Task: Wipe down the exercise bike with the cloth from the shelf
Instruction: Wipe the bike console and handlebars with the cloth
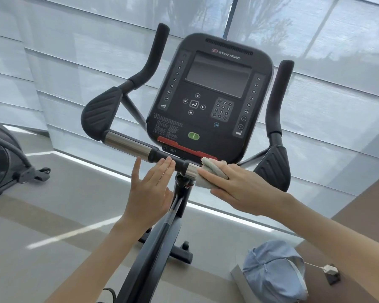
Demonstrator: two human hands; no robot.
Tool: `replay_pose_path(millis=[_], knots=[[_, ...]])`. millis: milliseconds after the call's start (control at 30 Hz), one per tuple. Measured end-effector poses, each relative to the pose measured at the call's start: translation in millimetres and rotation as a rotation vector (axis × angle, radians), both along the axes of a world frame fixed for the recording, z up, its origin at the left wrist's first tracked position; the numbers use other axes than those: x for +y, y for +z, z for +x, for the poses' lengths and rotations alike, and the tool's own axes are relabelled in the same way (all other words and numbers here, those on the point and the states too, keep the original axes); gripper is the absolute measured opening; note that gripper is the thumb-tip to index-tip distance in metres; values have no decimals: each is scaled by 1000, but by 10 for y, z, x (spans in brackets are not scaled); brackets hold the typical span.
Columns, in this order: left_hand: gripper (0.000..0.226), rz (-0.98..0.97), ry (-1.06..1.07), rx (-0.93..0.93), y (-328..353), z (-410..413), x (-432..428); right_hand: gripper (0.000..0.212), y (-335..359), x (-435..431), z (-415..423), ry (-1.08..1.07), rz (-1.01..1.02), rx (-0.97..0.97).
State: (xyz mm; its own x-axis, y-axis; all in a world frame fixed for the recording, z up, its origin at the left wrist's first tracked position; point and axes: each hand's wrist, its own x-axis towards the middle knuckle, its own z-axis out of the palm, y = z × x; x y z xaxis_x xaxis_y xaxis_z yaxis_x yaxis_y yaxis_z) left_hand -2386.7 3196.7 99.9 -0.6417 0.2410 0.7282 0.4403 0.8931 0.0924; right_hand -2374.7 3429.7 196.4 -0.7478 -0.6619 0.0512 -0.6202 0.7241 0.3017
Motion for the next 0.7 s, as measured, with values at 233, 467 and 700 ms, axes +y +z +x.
replay_pose_path(millis=[233, 467, 700], knots=[[50, -5, -11, 0, -19, -42, -52, 49, -104, -472, -281, 103, 150, 197], [52, -39, -13, -13, -17, -31, -65, 38, -46, -30, -79, 190, 150, 151], [51, 8, -55, -24, -26, -15, -37, 42, -40, 183, -2, 203, 178, 160]])
